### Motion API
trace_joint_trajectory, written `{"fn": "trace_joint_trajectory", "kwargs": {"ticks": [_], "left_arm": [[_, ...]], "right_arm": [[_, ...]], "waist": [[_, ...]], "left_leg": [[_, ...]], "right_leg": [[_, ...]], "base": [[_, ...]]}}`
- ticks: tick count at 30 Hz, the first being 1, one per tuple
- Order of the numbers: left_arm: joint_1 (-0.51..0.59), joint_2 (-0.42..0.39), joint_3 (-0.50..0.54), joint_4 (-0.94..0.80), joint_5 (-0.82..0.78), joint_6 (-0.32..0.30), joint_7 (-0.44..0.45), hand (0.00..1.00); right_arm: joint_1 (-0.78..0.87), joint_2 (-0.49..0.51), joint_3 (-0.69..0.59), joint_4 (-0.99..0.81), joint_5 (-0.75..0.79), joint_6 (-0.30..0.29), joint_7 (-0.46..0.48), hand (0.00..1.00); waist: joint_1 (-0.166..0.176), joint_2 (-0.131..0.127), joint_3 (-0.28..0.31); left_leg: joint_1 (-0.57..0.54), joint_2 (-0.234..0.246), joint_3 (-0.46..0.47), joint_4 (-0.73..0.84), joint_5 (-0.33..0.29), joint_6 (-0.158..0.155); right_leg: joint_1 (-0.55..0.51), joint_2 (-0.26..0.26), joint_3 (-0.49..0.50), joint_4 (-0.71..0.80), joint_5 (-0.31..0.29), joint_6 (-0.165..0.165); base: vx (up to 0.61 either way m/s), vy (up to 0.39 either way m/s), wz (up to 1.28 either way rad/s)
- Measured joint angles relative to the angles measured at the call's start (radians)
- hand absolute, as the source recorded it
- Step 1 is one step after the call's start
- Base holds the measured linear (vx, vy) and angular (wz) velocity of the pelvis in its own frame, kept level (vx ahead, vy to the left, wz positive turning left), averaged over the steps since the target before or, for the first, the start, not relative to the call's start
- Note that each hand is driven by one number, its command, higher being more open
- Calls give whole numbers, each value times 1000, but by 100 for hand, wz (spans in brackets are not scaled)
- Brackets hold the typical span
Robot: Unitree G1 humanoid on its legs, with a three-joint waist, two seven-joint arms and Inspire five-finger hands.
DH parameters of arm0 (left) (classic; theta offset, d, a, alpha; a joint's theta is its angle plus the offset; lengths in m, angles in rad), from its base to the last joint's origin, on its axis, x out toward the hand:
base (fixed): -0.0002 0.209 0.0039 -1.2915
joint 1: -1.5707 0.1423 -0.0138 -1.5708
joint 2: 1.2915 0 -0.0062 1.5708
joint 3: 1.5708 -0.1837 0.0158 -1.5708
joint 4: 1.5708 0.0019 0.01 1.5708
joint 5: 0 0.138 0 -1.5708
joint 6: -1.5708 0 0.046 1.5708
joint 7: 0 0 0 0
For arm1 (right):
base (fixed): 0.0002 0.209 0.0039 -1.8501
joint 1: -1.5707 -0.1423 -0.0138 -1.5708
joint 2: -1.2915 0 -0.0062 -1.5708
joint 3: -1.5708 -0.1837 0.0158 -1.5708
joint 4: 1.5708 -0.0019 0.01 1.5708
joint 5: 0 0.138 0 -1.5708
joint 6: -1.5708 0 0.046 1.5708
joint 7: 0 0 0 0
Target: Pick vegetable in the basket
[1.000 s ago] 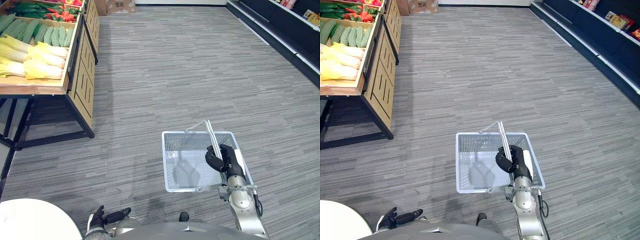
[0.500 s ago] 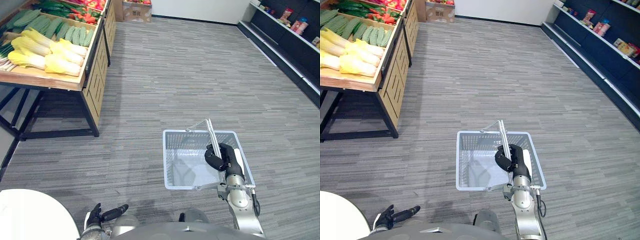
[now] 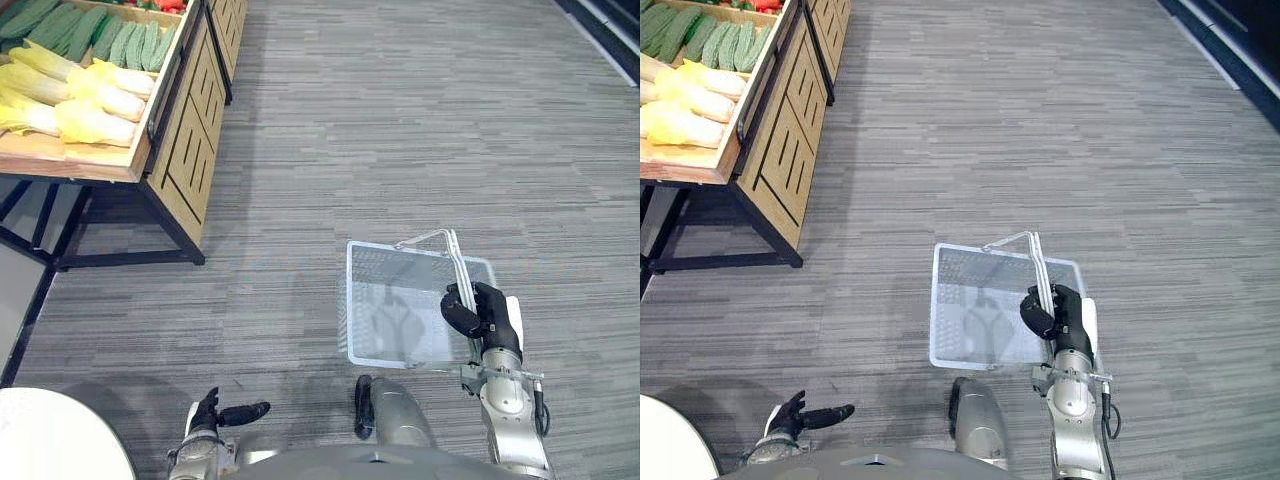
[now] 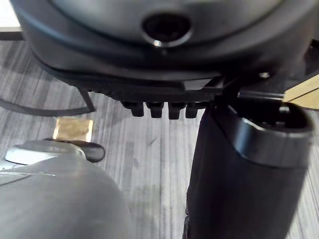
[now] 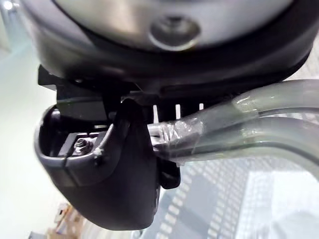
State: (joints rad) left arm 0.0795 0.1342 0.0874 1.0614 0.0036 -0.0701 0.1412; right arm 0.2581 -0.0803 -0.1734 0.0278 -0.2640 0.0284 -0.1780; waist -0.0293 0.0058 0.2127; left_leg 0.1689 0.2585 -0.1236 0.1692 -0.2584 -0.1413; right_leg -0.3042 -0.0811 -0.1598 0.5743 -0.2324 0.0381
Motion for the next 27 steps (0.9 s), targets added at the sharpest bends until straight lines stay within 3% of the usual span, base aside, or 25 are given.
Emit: {"fn": "trace_joint_trajectory", "kwargs": {"ticks": [1, 2, 3, 4, 5, 6, 7, 9, 10, 12, 14, 15, 16, 17, 18, 20, 24, 27], "left_arm": [[0, 0, -2, 0, 0, 0, 0, 100], [-1, 1, -4, 5, 0, 0, 0, 100], [-1, 2, -3, 7, -1, 0, 1, 100], [0, 2, -2, 7, -2, 0, 1, 100], [0, 4, -2, 6, -2, 0, 1, 100], [6, 6, 4, 1, -4, 0, 1, 100], [13, 5, 8, -7, -14, -2, 2, 100], [15, 3, 7, -21, -34, -13, 1, 100], [20, 2, 10, -24, -39, -16, 3, 100], [20, 1, 10, -38, -42, -20, 0, 100], [15, 0, 29, -55, -44, -27, -2, 100], [5, -1, 40, -55, -45, -36, -1, 100], [7, -12, 41, -53, -44, -38, 3, 100], [6, -15, 41, -51, -44, -37, 3, 100], [0, 2, 52, -47, -44, -30, 2, 100], [-11, 5, 49, -50, -44, -33, 6, 100], [2, 1, 55, -39, -44, -13, 7, 100], [7, 1, 68, -37, -42, -12, 6, 100]], "right_arm": [[1, 2, 1, 0, 0, 2, 0, 0], [9, 3, 3, 0, 6, 8, 1, 0], [19, 3, 5, 0, 17, 8, 1, 0], [23, 3, 7, 0, 21, 8, 1, 0], [32, 2, 11, 0, 42, 8, 1, 0], [37, 2, 16, 0, 44, 8, 1, 0], [39, 0, 17, 0, 46, 7, 0, 0], [38, -4, 17, -1, 46, 7, -9, 0], [40, -4, 22, -1, 46, 7, -13, 0], [37, -3, 30, -1, 51, 7, -16, 0], [36, 0, 38, -1, 56, 7, -17, 0], [35, -1, 43, -1, 56, 7, -18, 0], [38, -12, 47, -2, 55, 7, -17, 0], [36, -14, 47, 1, 55, 6, -17, 0], [27, 7, 64, 31, 54, 16, -13, 0], [24, 6, 67, 34, 54, 13, -7, 0], [13, 5, 73, 36, 53, 13, 3, 0], [-3, 5, 85, 36, 52, 5, 3, 0]], "waist": [[-2, 1, -4], [-5, 8, -13], [-5, 8, -15], [-2, 7, -16], [-1, 6, -19], [3, 4, -23], [13, -2, -23], [32, 3, -25], [38, -2, -23], [56, -5, -24], [75, -23, -21], [82, -39, -15], [80, -21, -21], [81, -11, -21], [73, -60, -19], [73, -75, -20], [86, -70, -20], [95, -75, -26]], "left_leg": [[-6, 8, -8, 8, 2, -3], [-60, 28, -42, 125, 9, -14], [-125, 33, -49, 290, 44, -31], [-155, 34, -49, 361, 73, -34], [-208, 42, -37, 491, 155, -49], [-237, 59, 0, 571, 230, -37], [-264, 83, 44, 653, 253, -19], [-333, 103, 172, 861, 156, 74], [-349, 97, 252, 898, 92, 99], [-381, 75, 293, 862, 40, 107], [-437, 6, 299, 730, -5, 107], [-465, -52, 289, 579, -6, 104], [-463, -101, 254, 291, 126, 85], [-460, -107, 248, 278, 211, 84], [-419, -157, 269, 253, 200, 101], [-426, -186, 274, 241, 192, 124], [-379, -196, 291, 185, 189, 140], [-354, -212, 327, 120, 203, 147]], "right_leg": [[3, 4, -9, 4, -12, -5], [45, 19, -47, -16, -39, -20], [101, 33, -68, -58, -45, -29], [128, 38, -74, -78, -46, -31], [184, 50, -84, -122, -44, -36], [231, 60, -85, -161, -41, -45], [267, 69, -83, -197, -35, -57], [356, 81, -53, -270, -30, -64], [424, 80, -25, -315, -28, -65], [466, 74, 7, -343, -28, -65], [499, 40, 40, -370, -32, -58], [516, 4, 54, -376, -46, -33], [541, -15, 63, -383, -71, 15], [547, -15, 68, -383, -78, 28], [563, -59, 91, -391, -78, 37], [553, -58, 104, -429, -33, 37], [569, -66, 122, -453, 71, 74], [546, -90, 146, -452, 90, 103]], "base": [[328, -252, 49], [394, -293, 50], [361, -240, 45], [307, -218, 28], [274, -179, 9], [277, -174, 0], [291, -128, -22], [291, -58, -33], [305, 3, -27], [330, 87, -45], [293, 160, -55], [358, 277, -47], [299, 239, -42], [305, 262, -22], [189, 141, 4], [289, 187, 13], [206, 141, 2], [66, 69, -26]]}}
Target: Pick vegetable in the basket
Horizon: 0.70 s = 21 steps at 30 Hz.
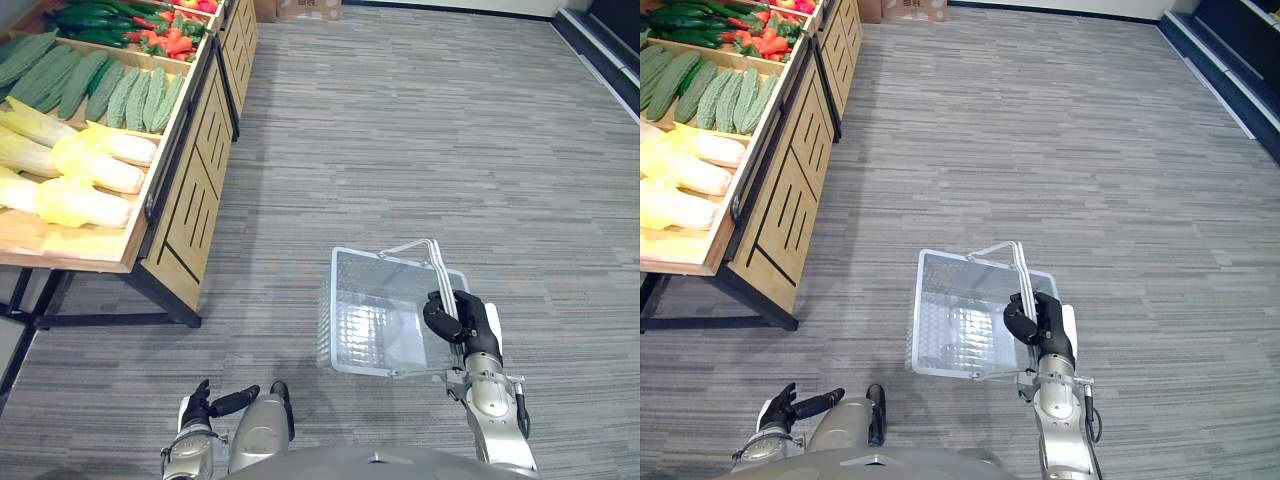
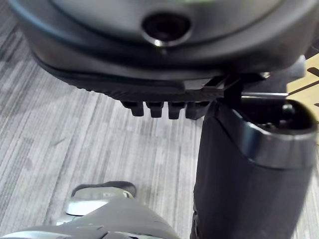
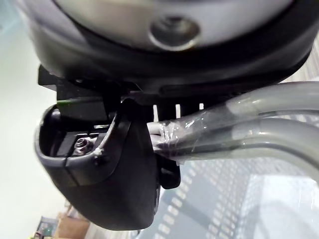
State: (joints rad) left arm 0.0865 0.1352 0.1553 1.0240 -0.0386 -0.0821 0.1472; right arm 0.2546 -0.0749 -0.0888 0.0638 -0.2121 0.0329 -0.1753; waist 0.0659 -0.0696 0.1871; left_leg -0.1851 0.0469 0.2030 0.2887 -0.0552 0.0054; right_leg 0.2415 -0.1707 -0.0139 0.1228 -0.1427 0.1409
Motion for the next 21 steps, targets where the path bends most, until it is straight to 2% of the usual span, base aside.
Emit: {"fn": "trace_joint_trajectory", "kwargs": {"ticks": [3, 7, 10, 11, 12, 14, 15, 16, 17, 19, 21], "left_arm": [[4, -2, -1, 7, 0, 0, -1, 100], [14, -2, -8, 2, -1, -1, -3, 100], [45, 4, -23, -17, -1, -3, -6, 100], [53, 9, -24, -16, -1, -2, -7, 100], [56, 9, -27, -17, -1, -2, -7, 100], [78, 9, -44, -18, -1, 0, -7, 100], [81, 6, -44, -18, -2, 0, -7, 100], [92, 6, -43, -19, -3, 1, -6, 100], [101, 5, -44, -19, -3, 5, -7, 100], [101, 5, -45, -19, -2, 9, -7, 100], [100, 16, -72, -19, -2, 17, -10, 100]], "right_arm": [[-11, 1, 24, 10, 0, -1, 0, 0], [-14, 1, 63, 24, -14, -1, 11, 0], [7, 1, 59, 39, -17, 0, 17, 0], [13, 1, 58, 42, -17, 0, 17, 0], [14, 1, 54, 42, -18, 0, 16, 0], [25, 1, 50, 43, -19, 3, 16, 0], [28, 1, 52, 43, -19, 3, 16, 0], [28, 2, 61, 42, -20, 3, 16, 0], [27, 3, 63, 42, -20, 3, 17, 0], [29, 3, 62, 42, -20, 3, 17, 0], [33, 3, 60, 42, -19, 3, 17, 0]], "waist": [[16, 7, -16], [16, 10, -26], [13, -3, -45], [9, -10, -49], [8, -10, -49], [-4, -7, -48], [-6, -6, -48], [-8, -2, -44], [-13, -5, -45], [-21, 5, -39], [-30, 4, -40]], "left_leg": [[0, -6, 44, -39, 7, 7], [16, -11, 63, -79, 12, 16], [58, -40, 49, -142, 14, 28], [75, -59, 37, -158, 13, 37], [82, -64, 30, -159, 9, 42], [134, -78, -3, -171, -11, 63], [148, -80, -10, -169, -21, 70], [175, -83, -18, -163, -37, 80], [204, -84, -32, -158, -48, 87], [238, -83, -49, -155, -66, 91], [280, -83, -70, -157, -90, 89]], "right_leg": [[-50, -18, 33, 21, 5, 9], [-102, -22, 47, 87, 28, 21], [-164, -32, 45, 239, 41, 16], [-199, -40, 46, 333, 53, -1], [-219, -41, 46, 386, 70, -18], [-292, -44, 44, 585, 208, -39], [-305, -45, 43, 637, 227, -44], [-349, -50, 34, 751, 195, -76], [-383, -51, 1, 843, 134, -94], [-423, -48, -46, 895, 58, -102], [-478, -22, -96, 825, -27, -96]], "base": [[16, 60, -39], [19, 70, -17], [72, 125, 14], [100, 101, 34], [118, 115, 41], [153, 146, 47], [187, 126, 38], [199, 90, 27], [241, 82, 26], [202, 31, 27], [198, -26, 31]]}}
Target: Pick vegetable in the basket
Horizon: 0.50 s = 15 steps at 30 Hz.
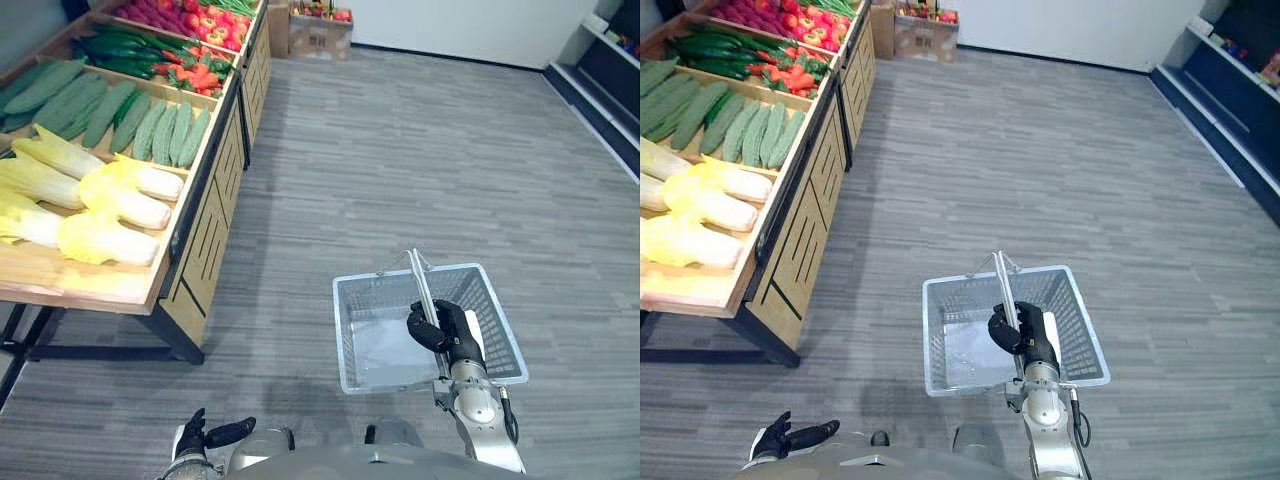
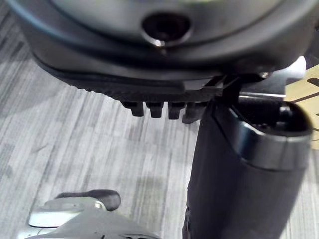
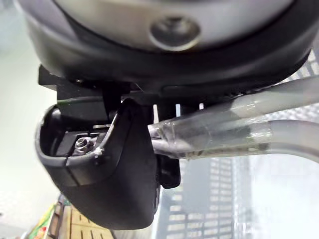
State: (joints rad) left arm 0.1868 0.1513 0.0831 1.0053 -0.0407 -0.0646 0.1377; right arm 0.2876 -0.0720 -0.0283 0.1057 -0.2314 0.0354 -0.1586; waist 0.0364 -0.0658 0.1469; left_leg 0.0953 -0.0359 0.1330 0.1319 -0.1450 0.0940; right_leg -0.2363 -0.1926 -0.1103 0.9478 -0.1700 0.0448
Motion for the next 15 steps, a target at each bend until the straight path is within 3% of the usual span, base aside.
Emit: {"fn": "trace_joint_trajectory", "kwargs": {"ticks": [3, 4, 5, 8, 9, 10, 11, 12, 13, 14, 15], "left_arm": [[-10, 4, -18, 4, 2, 0, -10, 100], [-17, 3, -30, 7, 4, 1, -11, 100], [-22, 3, -32, 7, 6, 1, -11, 100], [-40, 8, -32, 7, 12, 1, -11, 100], [-40, 11, -32, 7, 12, 1, -11, 100], [-39, 17, -29, 10, 13, 1, -11, 100], [-41, 14, -27, 15, 13, 1, -9, 100], [-42, 4, -28, 16, 13, 1, -9, 100], [-42, -17, -29, 17, 13, 0, -11, 100], [-45, -24, -29, 18, 16, -2, -15, 100], [-54, -24, -27, 27, 17, -4, -16, 100]], "right_arm": [[0, 0, -4, 0, 1, 0, 0, 0], [0, 0, -11, 0, 2, 0, 0, 0], [-1, 0, -14, 0, 2, 0, 0, 0], [-1, 0, -20, 0, 2, 1, 2, 0], [-1, 0, -20, 0, 2, 1, 4, 0], [2, 0, -22, 1, 2, 1, 5, 0], [2, -3, -36, 1, 3, 1, 5, 0], [2, -4, -46, 1, 3, 1, 5, 0], [0, -13, -56, 1, 3, 1, 5, 0], [-5, -14, -62, 1, 3, 1, 5, 0], [-7, -13, -65, 1, 4, 1, 5, 0]], "waist": [[-18, 8, 5], [-19, 17, 11], [-19, 19, 15], [-20, 7, 37], [-20, 1, 40], [-21, -18, 38], [-32, 6, 45], [-39, 27, 41], [-41, 64, 34], [-40, 83, 31], [-43, 85, 32]], "left_leg": [[32, 14, -26, 3, -26, -15], [44, 30, -30, 3, -34, -28], [51, 35, -34, 2, -38, -34], [84, 50, -63, 0, -79, -85], [90, 49, -67, 1, -92, -95], [104, 49, -81, 13, -129, -117], [106, 81, -99, 33, -164, -139], [106, 106, -109, 38, -177, -150], [106, 150, -118, 37, -190, -168], [107, 173, -126, 38, -185, -176], [106, 192, -138, 41, -165, -186]], "right_leg": [[-37, 57, -20, -260, -26, 2], [-37, 87, -18, -427, -11, 24], [-38, 97, -16, -499, 1, 31], [-38, 111, 37, -790, 114, 49], [-36, 106, 46, -812, 131, 47], [-34, 99, 55, -808, 201, 41], [-36, 116, 29, -771, 249, 27], [-39, 133, 11, -756, 249, 23], [-39, 171, -19, -749, 233, -1], [-41, 192, -31, -737, 217, -26], [-41, 203, -52, -718, 196, -57]], "base": [[237, -110, 31], [251, -142, 17], [270, -167, 21], [314, -224, 24], [311, -286, 22], [316, -349, 35], [312, -361, 43], [336, -336, 42], [355, -282, 22], [421, -316, 22], [392, -297, 31]]}}
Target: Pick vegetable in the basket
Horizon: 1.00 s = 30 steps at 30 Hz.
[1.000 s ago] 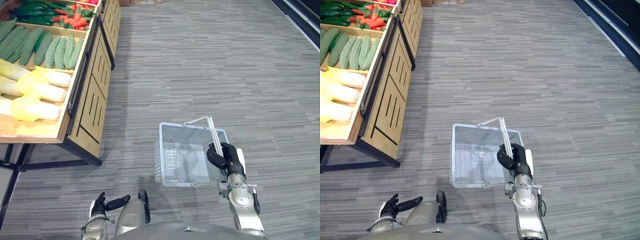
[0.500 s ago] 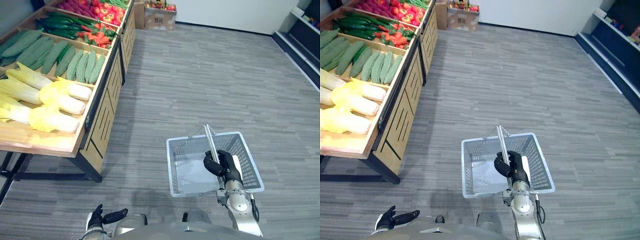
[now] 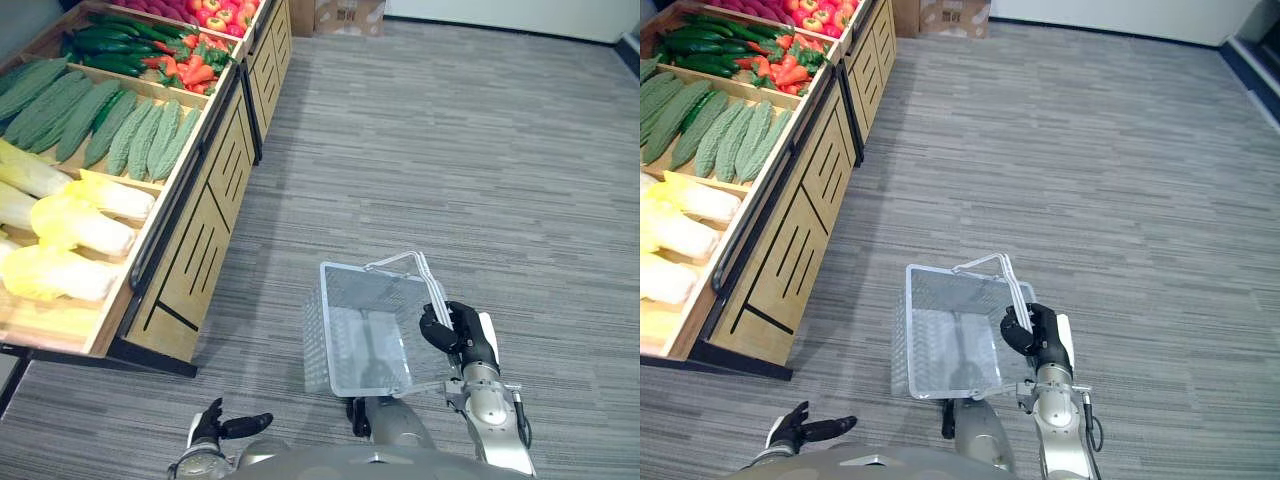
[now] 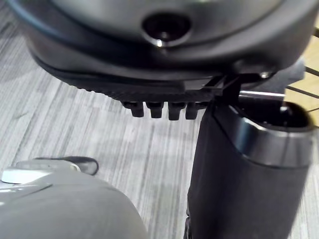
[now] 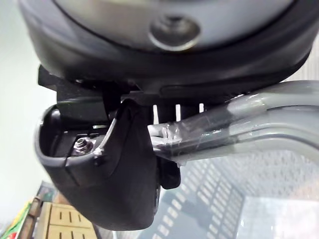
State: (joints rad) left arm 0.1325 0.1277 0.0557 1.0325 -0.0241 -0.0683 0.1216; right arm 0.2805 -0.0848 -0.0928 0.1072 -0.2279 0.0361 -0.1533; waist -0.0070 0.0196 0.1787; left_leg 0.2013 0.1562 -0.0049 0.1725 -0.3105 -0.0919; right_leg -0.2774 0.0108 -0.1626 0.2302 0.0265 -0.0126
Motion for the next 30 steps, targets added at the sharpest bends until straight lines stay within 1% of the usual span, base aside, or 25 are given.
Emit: {"fn": "trace_joint_trajectory", "kwargs": {"ticks": [1, 2, 3, 4, 5, 6, 7, 8, 9, 10, 11, 12, 13, 14, 15, 16, 17, 18, 19, 20, 21, 24, 26, 28, 30], "left_arm": [[-12, 2, 1, 16, 0, 0, 1, 100], [-14, 2, 2, 19, 0, 0, 2, 100], [-15, 2, 4, 18, 0, 0, 2, 100], [-16, 0, 11, 18, -2, 0, 5, 100], [-17, -3, 20, 18, -2, 0, 7, 100], [-16, -4, 26, 17, -6, 0, 12, 100], [-15, -5, 30, 16, -10, 0, 14, 100], [-14, -3, 38, 8, -19, -3, 18, 100], [-16, 1, 37, -6, -18, -8, 18, 100], [-16, 7, 38, -15, -18, -16, 18, 100], [-14, 8, 39, -21, -18, -18, 20, 100], [-14, 9, 39, -23, -18, -20, 19, 100], [-14, 10, 39, -24, -18, -21, 18, 100], [-15, 13, 38, -31, -18, -22, 15, 100], [-19, 17, 38, -33, -17, -24, 10, 100], [-23, 18, 38, -34, -17, -24, 9, 100], [-27, 16, 38, -35, -17, -24, 9, 100], [-27, 7, 38, -35, -15, -22, 10, 100], [-32, 9, 39, -27, -14, -17, 10, 100], [-35, 15, 39, -25, -10, -17, 12, 100], [-43, 22, 39, -25, -8, -18, 14, 100], [-52, 20, 40, -20, -8, -9, 19, 100], [-49, 16, 40, -20, -8, -5, 20, 100], [-43, 17, 41, -19, -8, -1, 20, 100], [-44, 17, 41, -16, -4, 1, 19, 100]], "right_arm": [[0, 0, -11, 0, 0, 0, 0, 0], [0, 2, -17, 0, 1, 0, 0, 0], [1, 2, -20, 0, 1, 0, -1, 0], [5, 1, -26, 0, 1, 0, -1, 0], [10, 1, -29, -1, 1, 0, -1, 0], [17, 1, -31, -1, 2, 0, -2, 0], [20, 1, -30, -1, 2, 0, -3, 0], [19, 1, -33, -5, 3, 0, -7, 0], [18, 2, -35, -13, 3, 0, -15, 0], [21, 2, -35, -28, 4, 0, -23, 0], [23, 2, -36, -38, 4, 0, -26, 0], [26, 2, -42, -56, 5, 0, -31, 0], [26, 3, -45, -61, 5, 0, -33, 0], [27, 3, -48, -65, 5, 0, -33, 0], [27, 2, -52, -66, 5, 0, -33, 0], [26, 2, -56, -66, 5, 0, -34, 0], [27, -1, -65, -65, 5, 0, -34, 0], [29, -8, -71, -65, 5, 0, -34, 0], [22, -9, -61, -41, 5, 3, -32, 0], [25, -9, -53, -41, 5, 4, -31, 0], [22, -8, -42, -42, 5, 4, -30, 0], [7, -7, -39, -33, 5, 4, -19, 0], [5, -7, -27, -29, 3, 4, -10, 0], [-4, -6, -14, -29, 2, 1, -9, 0], [-25, -6, -12, -29, 1, 0, -9, 0]], "waist": [[-3, 0, 0], [-3, 0, 0], [-3, -2, 0], [-1, -3, 2], [1, -5, 3], [3, -6, 5], [5, -9, 7], [9, -16, 12], [10, -19, 15], [9, -27, 25], [10, -29, 28], [13, -29, 32], [18, -31, 34], [25, -37, 36], [25, -47, 40], [26, -52, 43], [27, -50, 46], [26, -35, 42], [26, -46, 41], [27, -57, 41], [33, -74, 43], [41, -76, 47], [58, -76, 47], [60, -75, 44], [60, -74, 36]], "left_leg": [[-4, 14, -6, 26, 24, -12], [-11, 17, -9, 56, 31, -13], [-29, 19, -14, 104, 37, -17], [-82, 22, -27, 249, 56, -41], [-130, 27, -29, 369, 87, -68], [-190, 36, -29, 526, 160, -83], [-213, 43, -25, 584, 203, -90], [-253, 70, -4, 700, 238, -81], [-290, 98, 48, 783, 204, -35], [-309, 123, 118, 816, 154, 12], [-317, 134, 147, 815, 133, 27], [-335, 143, 186, 782, 92, 42], [-339, 141, 201, 747, 73, 44], [-351, 119, 218, 655, 45, 43], [-371, 80, 217, 538, 38, 38], [-379, 58, 215, 467, 41, 35], [-387, 24, 209, 313, 77, 28], [-382, 13, 196, 181, 150, 18], [-346, -26, 216, 120, 260, 42], [-340, -45, 218, 107, 256, 48], [-342, -71, 228, 113, 243, 68], [-349, -101, 242, 146, 216, 112], [-321, -109, 261, 133, 211, 117], [-293, -110, 275, 101, 208, 113], [-296, -109, 288, 76, 209, 106]], "right_leg": [[10, 6, -20, 19, -25, -36], [20, 8, -27, 19, -34, -45], [33, 9, -31, 18, -44, -46], [70, 11, -41, 5, -55, -54], [102, 13, -46, -8, -61, -60], [148, 19, -50, -26, -67, -72], [167, 23, -49, -32, -72, -78], [206, 31, -45, -53, -85, -97], [239, 37, -37, -66, -105, -110], [280, 37, -24, -80, -114, -108], [299, 37, -20, -87, -118, -107], [329, 34, -11, -98, -128, -101], [342, 28, -7, -99, -133, -95], [360, 10, 4, -100, -145, -80], [373, -19, 9, -98, -157, -61], [377, -36, 15, -94, -165, -48], [384, -64, 21, -82, -174, -14], [386, -72, 26, -70, -190, 16], [398, -105, 42, -57, -212, 48], [403, -121, 39, -64, -207, 56], [412, -147, 34, -94, -205, 62], [450, -178, 32, -149, -175, 106], [457, -189, 38, -147, -170, 111], [459, -190, 52, -146, -164, 117], [435, -192, 62, -146, -164, 117]], "base": [[360, -279, 35], [232, -179, 27], [229, -157, 19], [228, -128, 20], [327, -169, 23], [260, -114, 12], [296, -95, 4], [244, -65, -4], [289, -63, -6], [185, -33, -5], [229, -16, -11], [188, 21, -16], [241, 88, -25], [289, 195, -22], [237, 174, -18], [285, 258, -10], [199, 203, -11], [381, 372, -13], [301, 269, -4], [371, 296, 1], [246, 162, 9], [235, 151, 7], [151, 76, -14], [53, -9, -24], [20, -17, -26]]}}
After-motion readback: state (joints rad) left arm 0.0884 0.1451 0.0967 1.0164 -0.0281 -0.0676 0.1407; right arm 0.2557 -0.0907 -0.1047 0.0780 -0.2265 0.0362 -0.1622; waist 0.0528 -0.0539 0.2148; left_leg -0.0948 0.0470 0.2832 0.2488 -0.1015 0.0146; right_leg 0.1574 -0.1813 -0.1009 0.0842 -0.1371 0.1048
